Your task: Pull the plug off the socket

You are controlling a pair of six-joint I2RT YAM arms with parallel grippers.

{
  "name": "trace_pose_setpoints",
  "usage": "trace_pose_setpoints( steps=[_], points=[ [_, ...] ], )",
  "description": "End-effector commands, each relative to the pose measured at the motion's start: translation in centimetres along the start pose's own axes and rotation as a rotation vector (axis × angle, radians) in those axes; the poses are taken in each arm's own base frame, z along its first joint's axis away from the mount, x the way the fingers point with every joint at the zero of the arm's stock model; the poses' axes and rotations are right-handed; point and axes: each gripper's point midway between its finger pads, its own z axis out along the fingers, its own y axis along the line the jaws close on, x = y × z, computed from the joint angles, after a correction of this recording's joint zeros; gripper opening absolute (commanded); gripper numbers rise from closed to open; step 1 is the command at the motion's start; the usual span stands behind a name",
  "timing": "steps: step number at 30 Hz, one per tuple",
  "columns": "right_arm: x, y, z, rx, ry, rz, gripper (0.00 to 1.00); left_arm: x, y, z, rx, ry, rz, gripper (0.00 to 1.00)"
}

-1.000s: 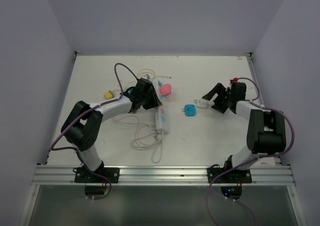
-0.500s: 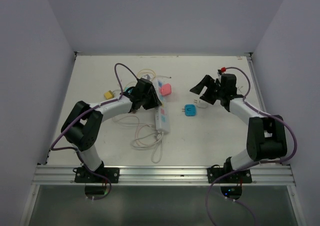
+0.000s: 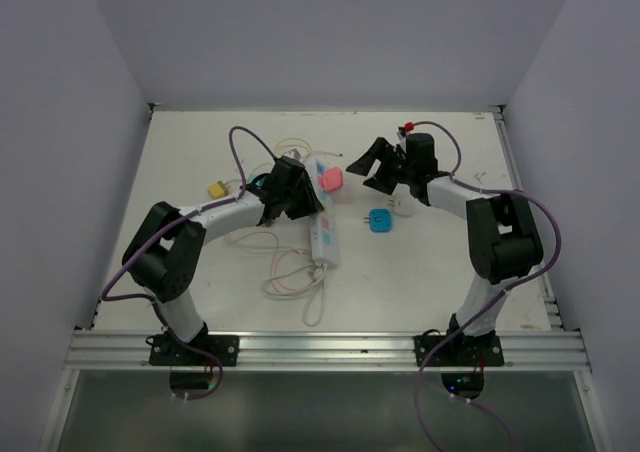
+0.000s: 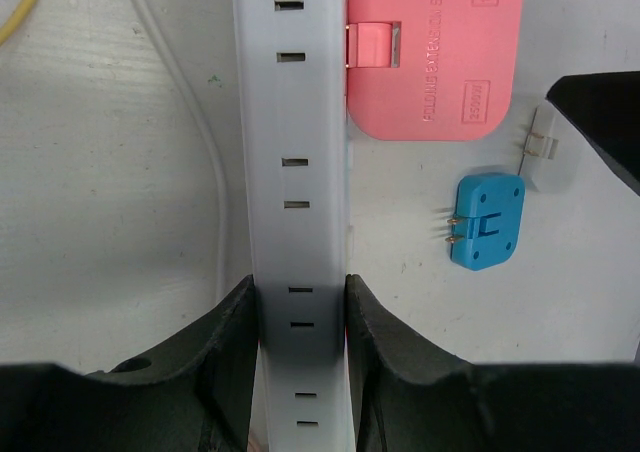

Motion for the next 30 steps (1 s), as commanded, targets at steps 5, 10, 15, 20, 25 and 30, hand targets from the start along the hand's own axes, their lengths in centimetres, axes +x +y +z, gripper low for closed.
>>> trace_pose_setpoints(
  steps=[5, 10, 15, 20, 25, 30],
  points=[
    [0.7, 3.5, 2.8, -0.092, 0.035, -0.036, 0.81, 3.0, 2.6, 0.5, -0.082, 0.098, 0.067, 0.0],
    [1.6, 3.1, 4.1, -0.081, 0.063, -0.032, 0.76, 3.5, 2.2, 0.7, -0.079, 0.109, 0.071, 0.0],
    [2.4, 2.5, 4.9, -0.07, 0.08, -0.026, 0.7, 3.6, 2.1, 0.9, -0.08, 0.11, 0.072, 0.0],
    [2.9, 2.7, 5.5, -0.084, 0.092, -0.02, 0.54, 3.8, 2.4, 1.0, -0.093, 0.112, 0.075, 0.0],
    [3.1, 2.8, 5.5, -0.093, 0.096, -0.013, 0.31, 4.1, 3.0, 1.5, -0.115, 0.124, 0.078, 0.0],
    [3.6, 2.8, 5.1, -0.093, 0.11, -0.014, 0.08, 4.2, 4.3, 1.7, -0.174, 0.118, 0.075, 0.0]
  ],
)
